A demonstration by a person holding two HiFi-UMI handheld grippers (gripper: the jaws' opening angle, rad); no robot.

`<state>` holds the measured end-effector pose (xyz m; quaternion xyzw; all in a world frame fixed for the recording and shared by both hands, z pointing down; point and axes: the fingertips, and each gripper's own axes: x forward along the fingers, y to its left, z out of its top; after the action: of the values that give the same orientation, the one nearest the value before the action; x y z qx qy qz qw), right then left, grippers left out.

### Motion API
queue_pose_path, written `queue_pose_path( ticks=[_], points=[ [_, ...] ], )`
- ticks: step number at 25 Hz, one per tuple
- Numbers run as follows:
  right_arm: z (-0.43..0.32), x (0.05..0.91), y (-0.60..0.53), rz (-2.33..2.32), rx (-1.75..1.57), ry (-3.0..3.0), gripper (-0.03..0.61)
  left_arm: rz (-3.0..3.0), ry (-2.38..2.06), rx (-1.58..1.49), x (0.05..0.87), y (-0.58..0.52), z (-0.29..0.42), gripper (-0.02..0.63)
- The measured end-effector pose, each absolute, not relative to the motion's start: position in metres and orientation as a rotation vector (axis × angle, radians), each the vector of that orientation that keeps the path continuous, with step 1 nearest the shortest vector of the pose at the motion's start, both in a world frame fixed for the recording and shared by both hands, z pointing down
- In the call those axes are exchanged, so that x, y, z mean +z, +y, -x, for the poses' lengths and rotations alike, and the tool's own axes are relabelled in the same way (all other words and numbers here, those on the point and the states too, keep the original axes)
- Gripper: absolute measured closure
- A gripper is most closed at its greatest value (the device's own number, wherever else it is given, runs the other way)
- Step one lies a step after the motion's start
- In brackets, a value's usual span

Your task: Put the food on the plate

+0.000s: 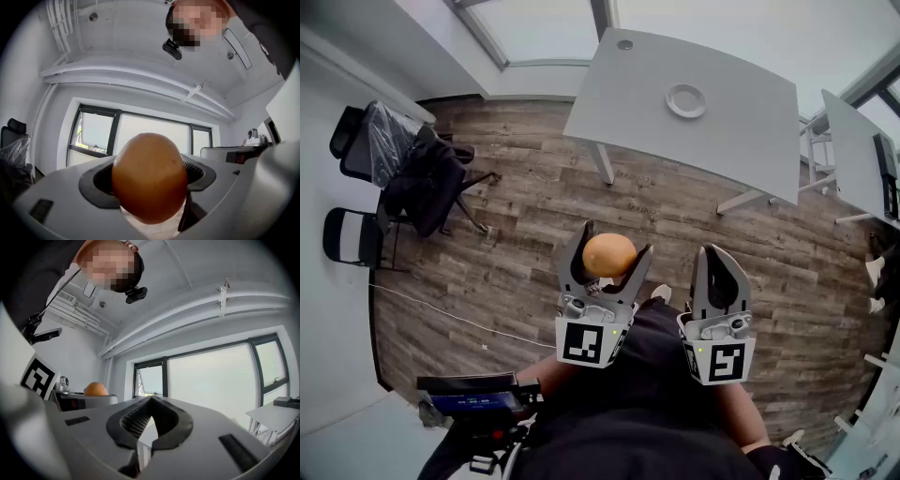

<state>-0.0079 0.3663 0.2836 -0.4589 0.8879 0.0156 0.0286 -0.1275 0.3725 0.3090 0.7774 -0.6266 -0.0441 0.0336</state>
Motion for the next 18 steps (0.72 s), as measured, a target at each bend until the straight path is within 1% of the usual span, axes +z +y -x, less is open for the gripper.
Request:
queue_pose_path(
  ticks=[9, 18],
  points=[
    [0.006, 0.286, 0.370, 1.406, -0.003, 2.720, 0.581, -2.395, -1.923, -0.158, 0.310, 0.375, 0.129, 0.235],
    [-0.008, 0.294, 0.377, 1.401, -0.064, 2.718, 0.581, -2.376, -1.913, -0.146, 0.316, 0.385, 0.115, 0.235]
  ],
)
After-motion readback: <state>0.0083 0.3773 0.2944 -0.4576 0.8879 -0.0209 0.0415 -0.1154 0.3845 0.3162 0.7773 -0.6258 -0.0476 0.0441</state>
